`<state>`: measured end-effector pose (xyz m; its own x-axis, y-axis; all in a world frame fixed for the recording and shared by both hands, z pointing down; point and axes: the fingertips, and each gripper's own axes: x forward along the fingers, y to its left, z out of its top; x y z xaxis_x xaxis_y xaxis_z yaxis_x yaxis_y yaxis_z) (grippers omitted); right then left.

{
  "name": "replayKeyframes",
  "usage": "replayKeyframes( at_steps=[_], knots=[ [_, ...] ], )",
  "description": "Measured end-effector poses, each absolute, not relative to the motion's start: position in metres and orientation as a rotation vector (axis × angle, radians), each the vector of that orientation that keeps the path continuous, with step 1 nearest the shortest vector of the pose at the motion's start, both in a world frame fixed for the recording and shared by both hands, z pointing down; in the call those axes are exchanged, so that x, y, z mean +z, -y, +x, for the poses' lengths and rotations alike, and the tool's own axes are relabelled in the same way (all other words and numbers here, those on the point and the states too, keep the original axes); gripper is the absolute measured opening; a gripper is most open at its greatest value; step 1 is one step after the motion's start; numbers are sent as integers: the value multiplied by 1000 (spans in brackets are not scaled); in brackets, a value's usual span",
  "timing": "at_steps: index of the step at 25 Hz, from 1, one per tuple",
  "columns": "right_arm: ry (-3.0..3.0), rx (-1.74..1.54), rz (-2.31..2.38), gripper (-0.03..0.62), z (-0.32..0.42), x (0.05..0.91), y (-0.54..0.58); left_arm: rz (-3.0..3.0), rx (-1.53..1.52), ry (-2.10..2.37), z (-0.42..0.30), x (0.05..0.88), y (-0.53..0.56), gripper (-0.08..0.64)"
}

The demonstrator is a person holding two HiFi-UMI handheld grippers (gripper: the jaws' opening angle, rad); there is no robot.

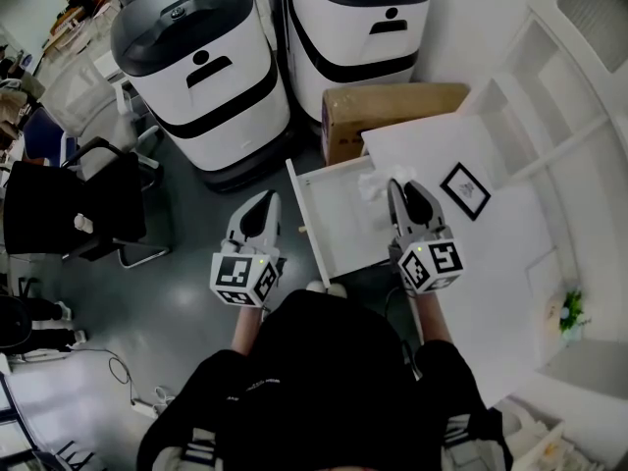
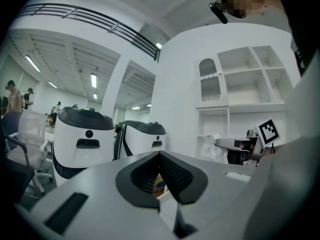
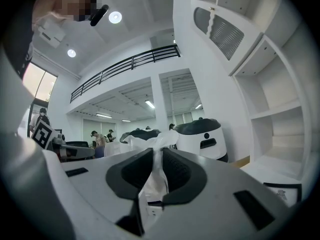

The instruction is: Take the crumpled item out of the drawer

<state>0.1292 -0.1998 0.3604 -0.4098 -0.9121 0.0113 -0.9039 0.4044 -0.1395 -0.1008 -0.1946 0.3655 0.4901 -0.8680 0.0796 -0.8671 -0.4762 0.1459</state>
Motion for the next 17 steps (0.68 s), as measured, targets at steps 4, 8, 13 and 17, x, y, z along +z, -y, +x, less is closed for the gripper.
replayKeyframes(
  at_steps=[4,8,13,17],
  knots=[
    [-2580,-169,-1678,52,130,359,202,2563,4,1518,-103,366,197,-2],
    [-2580,-172,-1686,52,131,362,204,2566,13,1527,-103,367,202,-2],
    [-2581,-173,-1697,52,132,364,206,2565,22,1533,-103,368,206,-2],
    [-2579,-167,-1708,52,133,364,208,2564,24,1536,-104,368,209,-2]
  ],
)
